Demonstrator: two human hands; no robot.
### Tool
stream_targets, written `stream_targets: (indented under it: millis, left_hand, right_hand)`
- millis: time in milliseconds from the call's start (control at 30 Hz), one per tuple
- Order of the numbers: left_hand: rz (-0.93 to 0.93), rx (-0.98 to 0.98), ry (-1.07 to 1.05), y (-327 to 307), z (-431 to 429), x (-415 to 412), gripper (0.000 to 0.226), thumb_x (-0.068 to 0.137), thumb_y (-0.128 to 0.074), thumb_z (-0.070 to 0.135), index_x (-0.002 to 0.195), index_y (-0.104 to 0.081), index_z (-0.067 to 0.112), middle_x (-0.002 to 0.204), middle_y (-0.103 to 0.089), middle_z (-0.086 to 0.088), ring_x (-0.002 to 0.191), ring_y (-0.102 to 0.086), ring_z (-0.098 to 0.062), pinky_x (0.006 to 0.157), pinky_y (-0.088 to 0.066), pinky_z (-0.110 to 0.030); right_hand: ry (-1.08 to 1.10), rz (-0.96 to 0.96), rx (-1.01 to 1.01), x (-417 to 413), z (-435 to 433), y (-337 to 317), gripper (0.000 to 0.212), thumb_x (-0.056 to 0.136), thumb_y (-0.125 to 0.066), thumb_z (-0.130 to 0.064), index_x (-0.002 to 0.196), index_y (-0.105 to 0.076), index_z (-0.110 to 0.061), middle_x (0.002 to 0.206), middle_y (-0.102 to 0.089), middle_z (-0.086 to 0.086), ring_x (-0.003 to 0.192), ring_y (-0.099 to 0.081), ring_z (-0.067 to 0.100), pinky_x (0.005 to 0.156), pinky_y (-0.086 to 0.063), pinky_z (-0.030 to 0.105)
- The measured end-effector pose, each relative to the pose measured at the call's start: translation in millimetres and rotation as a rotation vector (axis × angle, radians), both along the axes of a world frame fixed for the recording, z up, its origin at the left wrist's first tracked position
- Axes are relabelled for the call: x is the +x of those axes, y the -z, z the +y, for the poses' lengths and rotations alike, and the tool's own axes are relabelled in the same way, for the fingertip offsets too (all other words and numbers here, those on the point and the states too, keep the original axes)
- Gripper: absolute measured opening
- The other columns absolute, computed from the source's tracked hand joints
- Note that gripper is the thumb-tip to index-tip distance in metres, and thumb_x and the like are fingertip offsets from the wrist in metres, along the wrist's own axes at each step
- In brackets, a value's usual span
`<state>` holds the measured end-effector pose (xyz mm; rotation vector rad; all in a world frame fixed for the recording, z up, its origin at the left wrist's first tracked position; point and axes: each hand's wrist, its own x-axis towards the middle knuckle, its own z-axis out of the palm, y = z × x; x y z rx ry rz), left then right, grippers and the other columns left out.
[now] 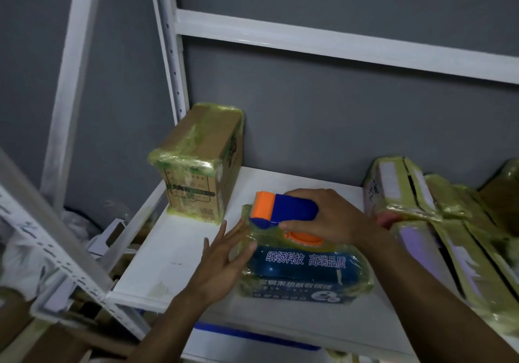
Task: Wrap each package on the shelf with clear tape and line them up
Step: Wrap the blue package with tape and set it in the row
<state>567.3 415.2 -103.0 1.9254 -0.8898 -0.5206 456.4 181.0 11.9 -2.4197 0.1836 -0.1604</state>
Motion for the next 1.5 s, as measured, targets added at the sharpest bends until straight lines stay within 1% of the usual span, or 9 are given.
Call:
stream_targets:
  millis: [67, 133, 267, 467, 733, 867, 1033, 1267, 1500]
  left_hand:
    - [0.104, -0.164, -0.188, -7.7, -4.8, -2.2, 0.044, 0.098, -0.040, 0.065, 0.134, -0.059, 0.049, 0.145, -0.048, 0.034, 0.144, -0.025, 0.011, 0.124, -0.016, -0.033]
    - [0.211, -0.269, -0.360, -21.3, -10.1, -3.4, 0.035, 0.098, -0.046, 0.055, 0.114, -0.072, 0.040, 0.117, -0.067, 0.031, 0.119, -0.053, 0.012, 0.101, -0.042, -0.020]
    - [0.406, -0.328, -0.347, -50.9, -20.3, -1.3, 0.036, 0.099, -0.052, 0.052, 0.096, -0.077, 0.028, 0.091, -0.077, 0.012, 0.081, -0.069, 0.000, 0.075, -0.047, -0.026]
    - [0.530, -0.359, -0.309, -60.7, -33.4, -4.3, 0.018, 0.095, -0.068, 0.035, 0.086, -0.080, 0.024, 0.083, -0.076, 0.001, 0.068, -0.067, -0.009, 0.063, -0.049, -0.020]
    - [0.460, -0.376, -0.323, -57.5, -35.6, -11.5, 0.010, 0.090, -0.075, 0.028, 0.084, -0.079, 0.034, 0.084, -0.077, 0.007, 0.074, -0.068, -0.003, 0.074, -0.049, -0.026]
    - [0.388, -0.429, -0.369, -56.5, -37.2, -14.1, 0.007, 0.087, -0.079, 0.023, 0.082, -0.080, 0.027, 0.083, -0.077, 0.007, 0.079, -0.070, -0.005, 0.075, -0.050, -0.023]
    - [0.367, -0.410, -0.358, -62.6, -33.5, -1.2, 0.014, 0.088, -0.077, 0.014, 0.078, -0.080, 0.024, 0.075, -0.075, 0.006, 0.064, -0.064, 0.003, 0.060, -0.047, -0.010]
    - [0.409, -0.411, -0.411, -66.0, -18.6, 14.1, 0.009, 0.089, -0.076, 0.013, 0.084, -0.079, 0.020, 0.077, -0.077, 0.010, 0.061, -0.061, 0.011, 0.056, -0.044, -0.004]
    - [0.476, -0.397, -0.571, -46.8, 4.0, 28.9, 0.004, 0.087, -0.077, 0.012, 0.087, -0.079, 0.015, 0.072, -0.075, 0.010, 0.054, -0.058, 0.008, 0.058, -0.045, -0.017]
  right_hand:
    - [-0.011, -0.011, -0.001, -1.4, -3.0, 2.9, 0.051, 0.077, -0.078, -0.067, 0.121, -0.062, -0.047, 0.110, -0.068, -0.030, 0.101, -0.065, -0.004, 0.075, -0.051, 0.009]
    - [-0.011, -0.026, 0.020, -6.0, -6.7, 6.9, 0.051, 0.079, -0.076, -0.069, 0.123, -0.060, -0.049, 0.113, -0.067, -0.029, 0.102, -0.066, -0.002, 0.077, -0.053, 0.011]
    - [-0.014, -0.039, 0.062, -11.0, -7.9, 10.9, 0.054, 0.080, -0.075, -0.068, 0.128, -0.060, -0.047, 0.117, -0.068, -0.025, 0.106, -0.067, 0.002, 0.079, -0.054, 0.014]
    - [-0.021, -0.048, 0.085, -16.8, -10.4, 14.0, 0.055, 0.084, -0.077, -0.059, 0.133, -0.060, -0.041, 0.121, -0.068, -0.022, 0.108, -0.067, 0.005, 0.081, -0.056, 0.018]
    - [-0.025, -0.088, 0.144, -30.2, -14.3, 18.5, 0.055, 0.086, -0.080, -0.052, 0.136, -0.058, -0.042, 0.126, -0.069, -0.012, 0.112, -0.068, 0.015, 0.085, -0.061, 0.031]
    - [-0.034, -0.103, 0.141, -30.8, -13.2, 18.9, 0.058, 0.087, -0.081, -0.047, 0.138, -0.057, -0.040, 0.127, -0.068, -0.014, 0.113, -0.067, 0.014, 0.085, -0.059, 0.025]
    - [-0.028, -0.065, 0.094, -29.5, -10.9, 10.7, 0.072, 0.082, -0.079, -0.059, 0.145, -0.048, -0.049, 0.134, -0.059, -0.027, 0.120, -0.061, 0.006, 0.089, -0.061, 0.030]
    - [-0.070, -0.012, -0.035, -16.8, -3.7, -11.9, 0.073, 0.076, -0.075, -0.074, 0.140, -0.051, -0.051, 0.128, -0.063, -0.030, 0.114, -0.063, -0.001, 0.086, -0.061, 0.027]
    - [-0.105, 0.116, -0.097, -7.3, -6.6, -16.3, 0.068, 0.080, -0.076, -0.066, 0.140, -0.054, -0.043, 0.125, -0.067, -0.021, 0.111, -0.065, 0.003, 0.088, -0.061, 0.035]
